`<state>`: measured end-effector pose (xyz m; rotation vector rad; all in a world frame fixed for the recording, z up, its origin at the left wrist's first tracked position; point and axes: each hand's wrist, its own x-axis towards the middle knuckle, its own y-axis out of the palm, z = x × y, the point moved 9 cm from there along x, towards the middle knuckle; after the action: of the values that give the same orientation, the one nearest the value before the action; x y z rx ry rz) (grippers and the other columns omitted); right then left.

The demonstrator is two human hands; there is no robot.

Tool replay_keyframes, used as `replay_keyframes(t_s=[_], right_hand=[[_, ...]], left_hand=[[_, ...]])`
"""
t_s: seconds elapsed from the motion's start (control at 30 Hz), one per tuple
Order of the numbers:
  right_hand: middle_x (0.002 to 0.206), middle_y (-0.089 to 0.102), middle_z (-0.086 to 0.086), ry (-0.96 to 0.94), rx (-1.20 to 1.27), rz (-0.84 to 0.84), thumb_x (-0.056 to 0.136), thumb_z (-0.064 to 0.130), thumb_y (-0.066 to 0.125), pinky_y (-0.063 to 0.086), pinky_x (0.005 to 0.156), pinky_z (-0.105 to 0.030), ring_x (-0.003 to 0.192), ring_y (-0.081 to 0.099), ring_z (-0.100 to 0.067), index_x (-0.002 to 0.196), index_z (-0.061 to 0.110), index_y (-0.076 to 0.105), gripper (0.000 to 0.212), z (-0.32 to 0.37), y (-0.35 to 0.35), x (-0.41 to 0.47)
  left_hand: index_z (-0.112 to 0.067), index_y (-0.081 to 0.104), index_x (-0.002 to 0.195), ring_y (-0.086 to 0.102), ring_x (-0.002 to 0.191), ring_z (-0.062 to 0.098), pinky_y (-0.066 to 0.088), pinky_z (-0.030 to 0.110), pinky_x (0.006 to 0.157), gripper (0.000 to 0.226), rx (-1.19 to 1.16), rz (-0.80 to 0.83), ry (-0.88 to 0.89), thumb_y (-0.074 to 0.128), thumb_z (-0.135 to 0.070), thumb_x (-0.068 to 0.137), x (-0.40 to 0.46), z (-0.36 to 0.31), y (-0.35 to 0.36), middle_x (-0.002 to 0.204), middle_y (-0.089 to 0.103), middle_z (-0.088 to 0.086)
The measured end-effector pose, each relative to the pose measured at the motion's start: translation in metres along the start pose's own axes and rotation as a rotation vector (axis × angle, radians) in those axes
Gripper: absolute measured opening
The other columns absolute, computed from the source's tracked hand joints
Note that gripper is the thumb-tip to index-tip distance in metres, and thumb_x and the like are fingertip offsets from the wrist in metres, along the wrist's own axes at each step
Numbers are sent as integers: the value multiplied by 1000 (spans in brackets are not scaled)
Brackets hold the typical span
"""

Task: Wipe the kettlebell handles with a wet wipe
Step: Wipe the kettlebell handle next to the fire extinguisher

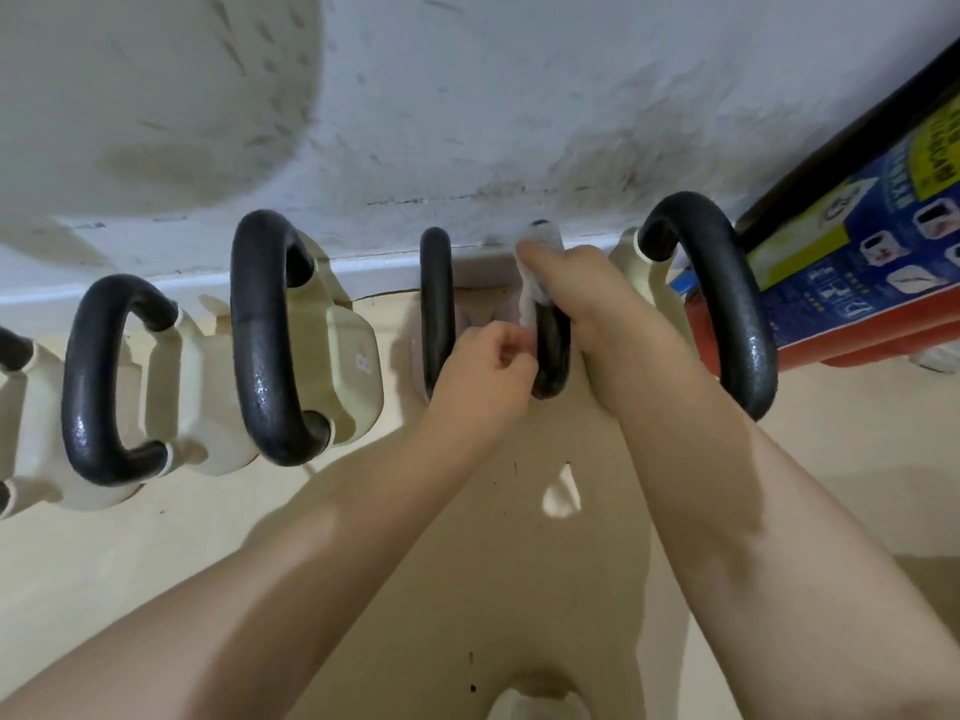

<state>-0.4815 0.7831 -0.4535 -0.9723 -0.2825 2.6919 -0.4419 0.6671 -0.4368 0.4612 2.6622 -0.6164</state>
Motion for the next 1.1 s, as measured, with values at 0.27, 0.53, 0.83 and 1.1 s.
replay_keyframes(t_s=[0.27, 0.53, 0.83, 1.1], right_hand=[[70, 53, -7, 15, -201, 96, 94, 32, 49, 45, 72, -31, 62, 55, -16, 78, 10, 50, 27, 0, 0, -5], [73, 51, -5, 97, -230, 37, 93, 33, 48, 43, 60, -29, 73, 54, -22, 99, 9, 52, 26, 1, -3, -4], [79, 51, -4, 68, -666, -105, 86, 22, 43, 32, 50, -28, 71, 48, -23, 66, 14, 46, 22, 20, -19, -3], [78, 55, -10, 12, -900, 49, 81, 21, 45, 35, 51, -28, 59, 45, -18, 65, 17, 49, 17, 18, 1, -14]], left_hand=[[-12, 49, 98, 51, 70, 12, 36, 18, 53, 15, 293, 97, 65, 49, -26, 91, 14, -20, 12, 84, 58, 0], [-6, 58, 113, 62, 100, 27, 48, 35, 84, 29, 94, 181, -151, 53, -24, 91, 25, -15, 32, 108, 67, 14], [-18, 55, 91, 55, 66, 10, 42, 21, 55, 14, 45, 104, -35, 56, -32, 88, -12, 10, 36, 74, 58, -5], [-17, 55, 92, 64, 82, 19, 52, 36, 76, 15, 26, 98, -35, 60, -30, 85, -35, 37, 28, 87, 69, 1]])
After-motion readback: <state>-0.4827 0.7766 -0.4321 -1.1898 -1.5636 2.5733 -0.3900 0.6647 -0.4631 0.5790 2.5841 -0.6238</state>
